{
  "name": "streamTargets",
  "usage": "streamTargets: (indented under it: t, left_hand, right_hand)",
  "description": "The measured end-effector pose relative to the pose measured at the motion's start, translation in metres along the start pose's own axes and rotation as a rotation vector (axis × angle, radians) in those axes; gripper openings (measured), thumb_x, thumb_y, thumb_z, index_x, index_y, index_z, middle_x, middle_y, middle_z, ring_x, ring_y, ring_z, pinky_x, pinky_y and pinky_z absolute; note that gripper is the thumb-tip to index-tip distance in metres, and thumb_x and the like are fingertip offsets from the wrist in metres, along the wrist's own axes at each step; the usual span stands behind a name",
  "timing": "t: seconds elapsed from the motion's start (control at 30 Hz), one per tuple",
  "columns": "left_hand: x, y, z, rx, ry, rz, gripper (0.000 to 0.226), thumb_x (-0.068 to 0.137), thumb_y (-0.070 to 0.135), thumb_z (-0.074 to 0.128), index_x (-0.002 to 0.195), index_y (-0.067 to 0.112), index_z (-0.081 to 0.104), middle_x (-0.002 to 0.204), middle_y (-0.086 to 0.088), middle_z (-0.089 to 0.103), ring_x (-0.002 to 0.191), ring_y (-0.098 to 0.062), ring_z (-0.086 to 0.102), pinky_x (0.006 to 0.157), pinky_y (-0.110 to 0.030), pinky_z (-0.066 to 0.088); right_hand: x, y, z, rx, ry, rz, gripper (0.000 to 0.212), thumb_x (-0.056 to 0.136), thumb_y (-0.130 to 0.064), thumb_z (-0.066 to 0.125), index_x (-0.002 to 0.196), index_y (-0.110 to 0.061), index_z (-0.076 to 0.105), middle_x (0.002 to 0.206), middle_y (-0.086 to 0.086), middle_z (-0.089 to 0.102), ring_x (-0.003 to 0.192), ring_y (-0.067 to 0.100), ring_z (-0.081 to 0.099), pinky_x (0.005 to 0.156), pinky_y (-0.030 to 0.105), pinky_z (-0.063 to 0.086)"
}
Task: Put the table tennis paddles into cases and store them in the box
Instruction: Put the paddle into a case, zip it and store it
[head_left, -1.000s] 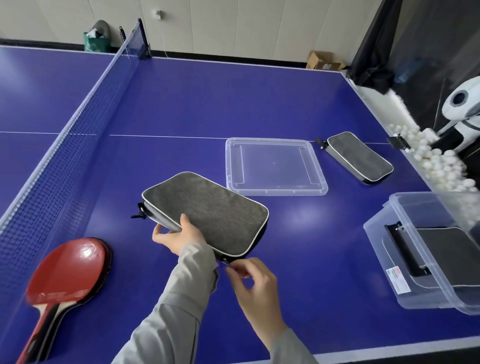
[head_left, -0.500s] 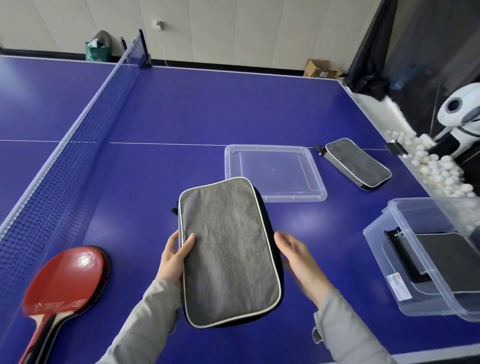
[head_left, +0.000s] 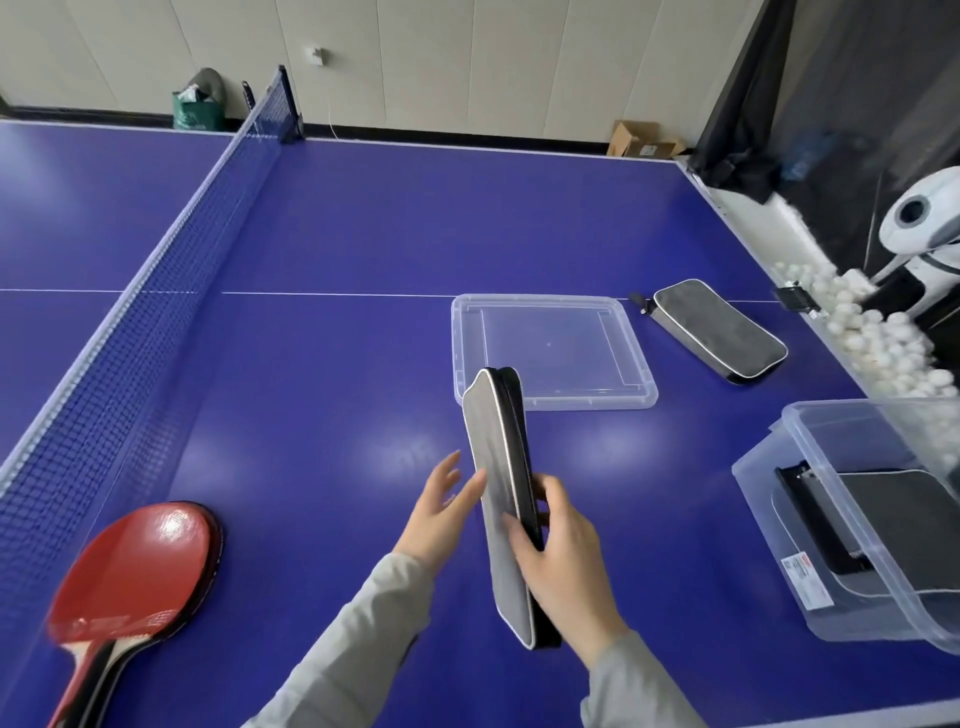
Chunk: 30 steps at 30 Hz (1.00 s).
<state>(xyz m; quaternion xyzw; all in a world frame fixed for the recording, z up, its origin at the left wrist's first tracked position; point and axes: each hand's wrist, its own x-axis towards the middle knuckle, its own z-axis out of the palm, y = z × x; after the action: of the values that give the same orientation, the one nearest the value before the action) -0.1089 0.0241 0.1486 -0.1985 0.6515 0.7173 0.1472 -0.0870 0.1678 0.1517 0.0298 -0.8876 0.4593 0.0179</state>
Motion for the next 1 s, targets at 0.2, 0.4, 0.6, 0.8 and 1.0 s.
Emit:
streamTargets:
  t: [0.2, 0.4, 0.6, 0.8, 1.0]
  left_hand:
    - [-0.012, 0.005, 0.016, -0.099, -0.06, -0.038, 0.038, 0.093, 0.034, 0.056, 0.129, 0.038, 0.044, 0.135, 0.008, 0.05, 0.099, 0.0, 0.063, 0.084, -0.04, 0.055]
    - [-0.009, -0.008, 0.007, -0.037, -0.032, 0.007, 0.038, 0.095, 0.029, 0.054, 0.133, 0.027, 0.049, 0.122, -0.006, 0.06, 0.069, 0.004, 0.067, 0.054, -0.021, 0.054]
    - [-0.006, -0.009, -0.006, -0.015, -0.011, 0.017, 0.037, 0.093, 0.028, 0.057, 0.13, 0.026, 0.053, 0.116, -0.005, 0.064, 0.088, -0.005, 0.067, 0.058, -0.026, 0.055]
    - [0.004, -0.017, -0.053, 0.05, 0.216, 0.051, 0.037, 0.09, 0.013, 0.061, 0.124, 0.025, 0.053, 0.108, -0.011, 0.066, 0.087, -0.021, 0.066, 0.074, -0.04, 0.055]
    - [0.02, -0.055, -0.12, 0.291, 0.361, -0.045, 0.065, 0.072, -0.017, 0.063, 0.126, 0.016, 0.053, 0.107, -0.009, 0.061, 0.111, -0.032, 0.057, 0.1, -0.046, 0.044]
  right_hand:
    - [-0.01, 0.001, 0.013, 0.055, -0.148, 0.037, 0.028, 0.093, -0.034, 0.054, 0.118, -0.044, 0.046, 0.11, -0.024, 0.063, 0.105, -0.003, 0.059, 0.081, 0.029, 0.054]
    - [-0.012, 0.002, 0.018, 0.135, -0.213, 0.066, 0.031, 0.098, -0.03, 0.044, 0.121, -0.05, 0.047, 0.106, -0.029, 0.062, 0.103, -0.004, 0.059, 0.081, 0.021, 0.052]
    - [-0.007, 0.004, 0.022, 0.217, -0.197, 0.078, 0.026, 0.099, -0.023, 0.042, 0.111, -0.041, 0.055, 0.096, -0.018, 0.066, 0.092, 0.004, 0.063, 0.074, 0.016, 0.049]
    - [0.007, 0.027, 0.0, 0.232, -0.104, 0.164, 0.019, 0.098, -0.015, 0.046, 0.105, -0.024, 0.061, 0.089, -0.004, 0.069, 0.082, 0.011, 0.063, 0.075, 0.025, 0.048]
    - [0.02, 0.09, -0.034, 0.107, -0.036, 0.32, 0.021, 0.094, 0.0, 0.049, 0.107, -0.005, 0.065, 0.098, 0.007, 0.07, 0.092, 0.023, 0.064, 0.085, 0.039, 0.05]
